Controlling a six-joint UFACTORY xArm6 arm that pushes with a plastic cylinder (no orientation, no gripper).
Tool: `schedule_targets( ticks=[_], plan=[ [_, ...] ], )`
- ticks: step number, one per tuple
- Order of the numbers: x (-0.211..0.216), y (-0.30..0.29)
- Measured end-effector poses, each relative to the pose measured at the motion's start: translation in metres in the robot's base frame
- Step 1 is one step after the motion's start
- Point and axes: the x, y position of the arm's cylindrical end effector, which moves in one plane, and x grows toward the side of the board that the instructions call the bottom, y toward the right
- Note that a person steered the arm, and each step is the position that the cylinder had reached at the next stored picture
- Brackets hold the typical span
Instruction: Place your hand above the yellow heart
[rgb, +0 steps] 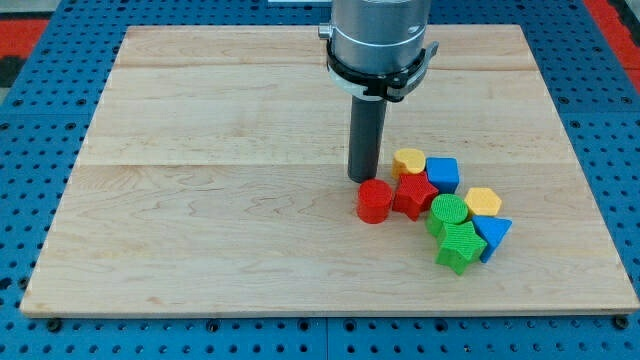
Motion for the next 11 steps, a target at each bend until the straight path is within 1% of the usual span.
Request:
schedule_targets(
  ticks=[5, 7, 8, 9, 10, 11],
  plan=[
    [0.008, -0.005],
    [-0.021, 0.018],
    [-0.034, 0.018],
    [-0.044, 0.038],
    [-0.056, 0.079],
    [-0.054, 0.145]
  ],
)
